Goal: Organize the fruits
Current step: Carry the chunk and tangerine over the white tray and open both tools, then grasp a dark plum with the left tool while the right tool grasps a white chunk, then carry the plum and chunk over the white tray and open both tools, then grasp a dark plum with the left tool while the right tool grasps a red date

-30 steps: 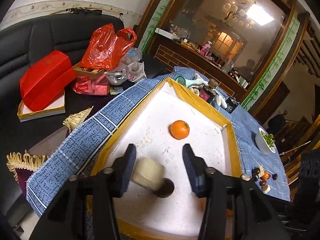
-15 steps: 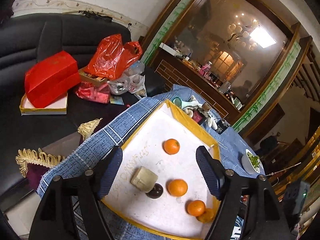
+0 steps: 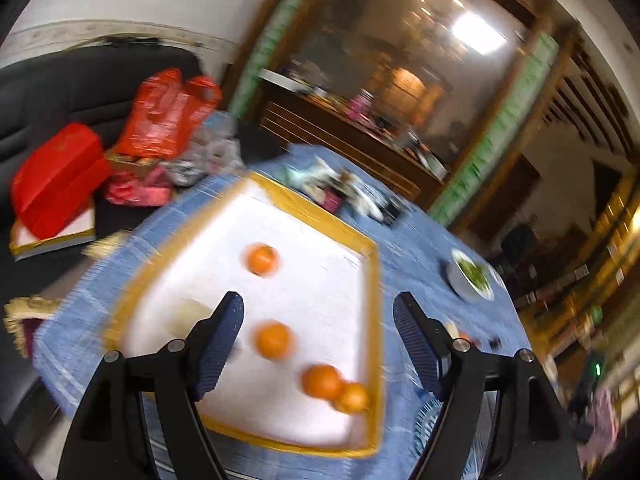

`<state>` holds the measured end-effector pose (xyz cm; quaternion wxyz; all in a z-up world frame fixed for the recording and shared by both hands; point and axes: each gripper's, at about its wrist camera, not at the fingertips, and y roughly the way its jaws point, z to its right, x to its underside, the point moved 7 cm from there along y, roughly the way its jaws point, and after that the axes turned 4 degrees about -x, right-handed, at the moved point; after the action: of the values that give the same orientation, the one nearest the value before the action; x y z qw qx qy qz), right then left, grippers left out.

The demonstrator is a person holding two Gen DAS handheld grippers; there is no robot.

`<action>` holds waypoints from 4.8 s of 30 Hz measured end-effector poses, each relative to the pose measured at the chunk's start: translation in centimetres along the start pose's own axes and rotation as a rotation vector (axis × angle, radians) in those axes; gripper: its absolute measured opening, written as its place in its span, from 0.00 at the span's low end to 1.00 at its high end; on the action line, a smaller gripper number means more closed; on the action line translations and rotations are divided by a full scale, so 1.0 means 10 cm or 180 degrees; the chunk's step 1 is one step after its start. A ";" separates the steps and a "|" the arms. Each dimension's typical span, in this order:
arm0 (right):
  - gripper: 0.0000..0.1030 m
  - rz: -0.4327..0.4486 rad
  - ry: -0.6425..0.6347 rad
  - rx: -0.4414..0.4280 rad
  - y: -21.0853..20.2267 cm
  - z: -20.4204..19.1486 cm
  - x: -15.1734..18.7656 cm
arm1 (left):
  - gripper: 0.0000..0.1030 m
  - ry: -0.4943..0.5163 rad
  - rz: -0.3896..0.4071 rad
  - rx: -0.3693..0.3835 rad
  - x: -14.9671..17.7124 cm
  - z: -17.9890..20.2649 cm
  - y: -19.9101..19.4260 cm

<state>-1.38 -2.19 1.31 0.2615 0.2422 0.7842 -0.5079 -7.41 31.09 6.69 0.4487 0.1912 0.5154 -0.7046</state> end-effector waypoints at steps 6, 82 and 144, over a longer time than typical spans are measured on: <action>0.71 -0.0048 -0.0020 0.0001 0.15 0.14 -0.12 | 0.74 0.0581 -0.0409 0.0260 0.36 0.70 0.31; 0.24 -0.0833 -0.1051 -0.0903 1.34 -2.29 0.16 | 0.24 -0.0023 -0.0629 -0.0331 0.20 -0.62 0.80; 0.32 -0.0437 -0.0043 -0.0352 0.93 0.31 -0.20 | 0.69 0.1883 -0.0811 0.0294 0.77 2.06 1.96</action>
<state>6.62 -1.90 -4.68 0.2443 0.1696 0.8240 -0.4822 8.85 7.93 -1.66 0.1785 0.3417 0.6108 -0.6916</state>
